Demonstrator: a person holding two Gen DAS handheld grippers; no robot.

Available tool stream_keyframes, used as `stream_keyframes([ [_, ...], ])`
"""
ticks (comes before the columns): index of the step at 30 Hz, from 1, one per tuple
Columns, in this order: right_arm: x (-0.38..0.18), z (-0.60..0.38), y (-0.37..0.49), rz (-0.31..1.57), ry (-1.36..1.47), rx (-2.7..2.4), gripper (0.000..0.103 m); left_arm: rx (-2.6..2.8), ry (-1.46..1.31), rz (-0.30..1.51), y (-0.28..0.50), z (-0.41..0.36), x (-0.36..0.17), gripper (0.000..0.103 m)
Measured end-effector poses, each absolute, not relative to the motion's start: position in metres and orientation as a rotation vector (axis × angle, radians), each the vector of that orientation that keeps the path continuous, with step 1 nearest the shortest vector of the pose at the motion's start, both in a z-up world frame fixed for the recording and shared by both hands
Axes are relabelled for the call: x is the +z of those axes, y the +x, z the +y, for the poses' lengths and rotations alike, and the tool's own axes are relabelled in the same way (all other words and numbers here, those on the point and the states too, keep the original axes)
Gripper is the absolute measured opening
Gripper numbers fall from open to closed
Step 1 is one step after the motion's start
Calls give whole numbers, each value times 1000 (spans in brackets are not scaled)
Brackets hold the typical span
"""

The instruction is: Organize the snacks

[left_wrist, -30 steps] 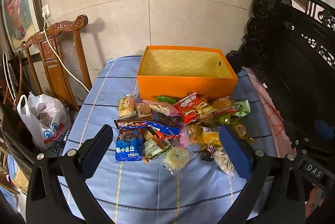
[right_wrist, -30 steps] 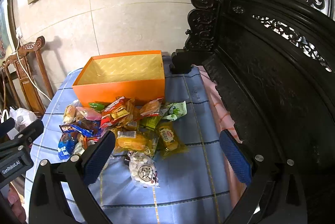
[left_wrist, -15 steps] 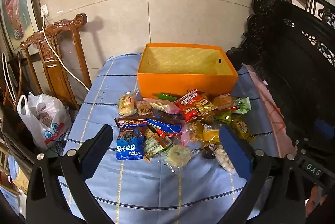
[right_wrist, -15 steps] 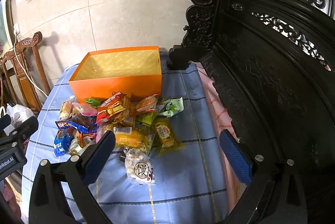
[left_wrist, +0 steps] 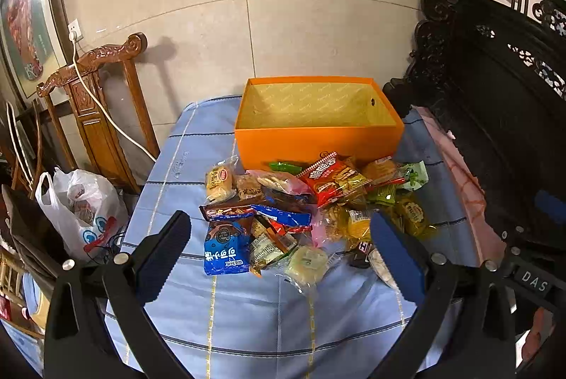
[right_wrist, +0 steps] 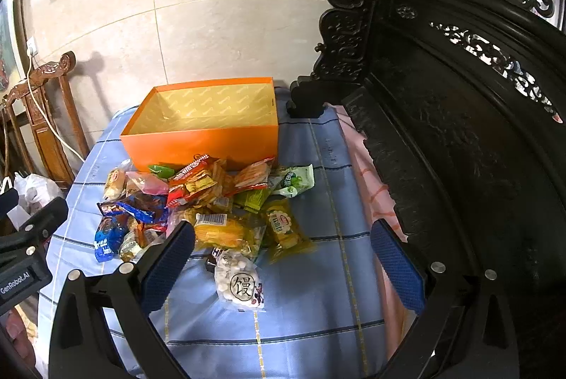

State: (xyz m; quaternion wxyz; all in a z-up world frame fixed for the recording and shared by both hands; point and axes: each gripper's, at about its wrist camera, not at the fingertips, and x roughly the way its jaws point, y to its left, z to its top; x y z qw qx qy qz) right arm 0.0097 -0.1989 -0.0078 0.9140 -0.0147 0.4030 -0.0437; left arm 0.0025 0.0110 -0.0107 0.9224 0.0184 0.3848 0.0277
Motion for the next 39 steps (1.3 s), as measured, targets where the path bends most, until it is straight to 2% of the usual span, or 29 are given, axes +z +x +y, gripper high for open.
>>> stream_keyframes([
  [39,-7,-204,8,825,-9,-89,100,69,73,803,1,7,-13,99],
])
